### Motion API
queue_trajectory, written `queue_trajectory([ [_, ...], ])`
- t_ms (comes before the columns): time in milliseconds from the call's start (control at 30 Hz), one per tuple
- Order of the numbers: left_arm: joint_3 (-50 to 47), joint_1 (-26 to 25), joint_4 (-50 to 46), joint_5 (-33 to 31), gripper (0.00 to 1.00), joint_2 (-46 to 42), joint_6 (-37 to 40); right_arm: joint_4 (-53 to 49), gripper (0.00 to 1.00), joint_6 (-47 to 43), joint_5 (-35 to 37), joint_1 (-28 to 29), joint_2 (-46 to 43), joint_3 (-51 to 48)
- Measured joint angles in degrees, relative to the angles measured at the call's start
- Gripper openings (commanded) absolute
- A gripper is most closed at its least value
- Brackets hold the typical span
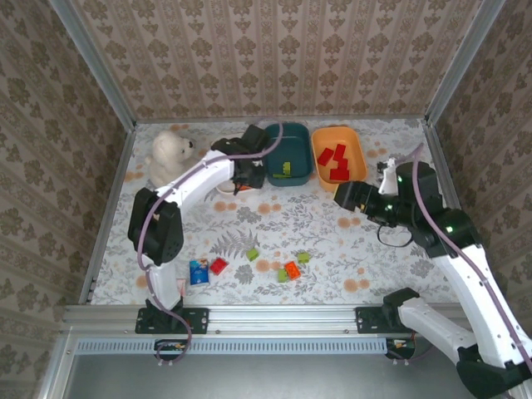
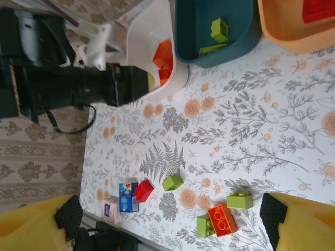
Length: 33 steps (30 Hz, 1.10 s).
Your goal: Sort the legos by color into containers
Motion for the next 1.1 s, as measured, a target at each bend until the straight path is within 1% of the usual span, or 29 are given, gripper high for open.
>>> queue_trajectory([
  [133, 4.3, 4.7, -1.0, -0.8, 0.28, 4.1, 0.0, 2.7, 0.91, 0.0, -3.8, 0.2, 5.4, -0.2],
  [267, 7.5, 7.2, -2.2, -1.5, 0.28, 8.7, 0.0, 5.6, 0.91, 0.0, -6.6, 0.5, 9.7, -0.3],
  [500, 10.8, 8.4, -3.8, -1.9, 0.29, 15.6, 0.0, 8.4, 0.91, 0.0, -8.5, 1.9, 14.1, 0.0],
  [700, 11.8, 9.4, -4.4, -1.9, 0.3, 17.2, 0.0, 8.7, 0.91, 0.0, -9.0, 3.4, 15.2, 0.0],
  [833, 11.8, 10.8, -4.5, -1.9, 0.37, 17.3, 0.0, 8.7, 0.91, -0.8, -9.1, 4.6, 16.6, 0.0],
  [1033, 11.8, 11.2, -4.3, -1.6, 0.56, 17.3, -0.7, 7.9, 0.9, -3.2, -8.8, 7.9, 20.1, 0.4],
  [1100, 11.8, 11.1, -4.2, -1.4, 0.58, 17.3, -0.9, 7.7, 0.91, -4.0, -8.6, 9.0, 21.0, 0.7],
])
